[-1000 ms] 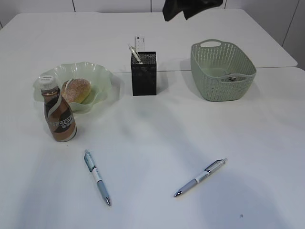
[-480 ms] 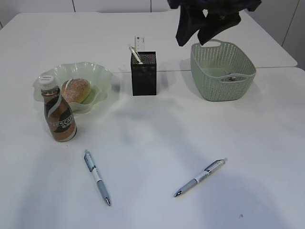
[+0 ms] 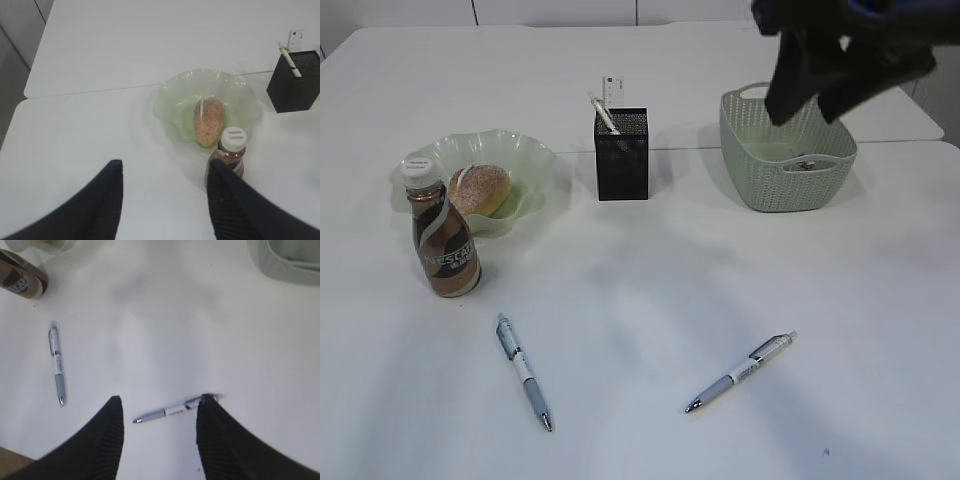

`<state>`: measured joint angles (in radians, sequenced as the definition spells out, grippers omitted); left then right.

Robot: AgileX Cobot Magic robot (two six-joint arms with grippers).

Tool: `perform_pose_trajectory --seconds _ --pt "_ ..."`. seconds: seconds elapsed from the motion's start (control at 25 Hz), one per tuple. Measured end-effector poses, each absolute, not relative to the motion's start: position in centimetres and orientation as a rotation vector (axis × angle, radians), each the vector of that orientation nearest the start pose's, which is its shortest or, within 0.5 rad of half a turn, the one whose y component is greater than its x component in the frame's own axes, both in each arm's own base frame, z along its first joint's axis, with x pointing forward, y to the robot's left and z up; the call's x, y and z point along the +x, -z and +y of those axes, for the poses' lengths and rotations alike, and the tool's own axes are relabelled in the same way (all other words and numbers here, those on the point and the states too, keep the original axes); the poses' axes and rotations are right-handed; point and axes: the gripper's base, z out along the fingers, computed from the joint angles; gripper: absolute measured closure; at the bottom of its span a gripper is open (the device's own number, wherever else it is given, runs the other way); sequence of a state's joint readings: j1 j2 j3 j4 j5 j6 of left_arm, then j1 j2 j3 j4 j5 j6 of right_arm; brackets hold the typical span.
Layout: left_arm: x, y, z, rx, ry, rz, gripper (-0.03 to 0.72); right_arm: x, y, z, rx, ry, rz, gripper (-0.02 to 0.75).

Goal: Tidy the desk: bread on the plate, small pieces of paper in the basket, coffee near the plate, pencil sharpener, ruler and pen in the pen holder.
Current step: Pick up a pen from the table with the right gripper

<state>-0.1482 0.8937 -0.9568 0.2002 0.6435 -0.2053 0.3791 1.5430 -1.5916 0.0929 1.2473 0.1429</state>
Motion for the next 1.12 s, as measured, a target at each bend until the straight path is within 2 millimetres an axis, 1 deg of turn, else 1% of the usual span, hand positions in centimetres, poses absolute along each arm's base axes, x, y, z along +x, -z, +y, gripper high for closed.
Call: perform_pose_trajectory --seconds 0.04,0.12,0.16,0.2,0.24,0.32,0.44,0.48,0.52,0.6,0.68,0.72,0.76,0.8,0.84,0.92,0.96,1.0,1.04,1.12 --pt "17.7 -38.5 -1.5 0.032 -0.003 2.050 0.305 28.1 -37.9 12.1 -0.286 -0.291 2.699 0.351" --pt "17.7 -38.5 -1.5 0.032 -0.003 2.050 0.305 27.1 -37.0 11.6 -0.256 -0.293 2.716 0.351" --pt "17.7 -38.5 -1.5 0.032 -0.003 2.050 0.305 25.9 -36.2 11.2 -0.214 -0.298 2.727 0.351" --pt "17.7 -38.5 -1.5 0.032 -0.003 2.050 0.305 25.9 -36.2 11.2 -0.214 -0.298 2.727 0.351" --pt "17.7 -38.5 -1.5 0.032 -0.003 2.050 0.305 24.7 -35.3 10.7 -0.162 -0.305 2.743 0.351" --pt "17.7 -38.4 -1.6 0.032 -0.001 2.051 0.305 23.6 -33.7 10.2 -0.085 -0.305 2.785 0.351" --pt "17.7 -38.4 -1.6 0.031 0.001 2.051 0.305 23.2 -31.6 10.0 -0.026 -0.294 2.832 0.351" --pt "17.7 -38.4 -1.6 0.029 0.004 2.051 0.305 23.2 -31.6 10.0 -0.026 -0.294 2.832 0.351" --pt "17.7 -38.4 -1.6 0.029 0.004 2.051 0.305 23.1 -30.4 10.0 0.016 -0.297 2.834 0.351" --pt "17.7 -38.4 -1.6 0.028 0.006 2.051 0.305 23.3 -30.0 10.1 0.060 -0.314 2.810 0.351" --pt "17.7 -38.4 -1.6 0.028 0.006 2.053 0.305 23.8 -29.9 10.2 0.144 -0.342 2.766 0.351" --pt "17.7 -38.4 -1.6 0.028 0.006 2.053 0.305 23.8 -29.9 10.2 0.144 -0.342 2.766 0.351" --pt "17.7 -38.4 -1.6 0.028 0.006 2.053 0.305 24.5 -29.5 10.4 0.212 -0.353 2.743 0.351" --pt "17.7 -38.4 -1.6 0.026 0.010 2.056 0.305 24.5 -29.5 10.4 0.212 -0.353 2.743 0.351" --pt "17.7 -38.4 -1.6 0.023 0.017 2.061 0.305 25.2 -28.9 10.6 0.285 -0.359 2.737 0.351" --pt "17.6 -38.3 -1.7 0.015 0.028 2.076 0.305 25.8 -28.0 10.8 0.358 -0.361 2.750 0.351" --pt "17.6 -38.2 -1.7 0.012 0.033 2.082 0.305 26.5 -26.9 11.1 0.427 -0.353 2.774 0.351" --pt "17.6 -38.2 -1.7 0.010 0.037 2.086 0.305 26.5 -26.8 11.1 0.434 -0.353 2.774 0.351" --pt "17.6 -38.1 -1.7 0.009 0.037 2.091 0.305 27.1 -25.7 11.3 0.500 -0.340 2.800 0.351" --pt "17.5 -38.0 -1.7 0.007 0.035 2.105 0.305 27.5 -24.7 11.5 0.559 -0.332 2.825 0.351"
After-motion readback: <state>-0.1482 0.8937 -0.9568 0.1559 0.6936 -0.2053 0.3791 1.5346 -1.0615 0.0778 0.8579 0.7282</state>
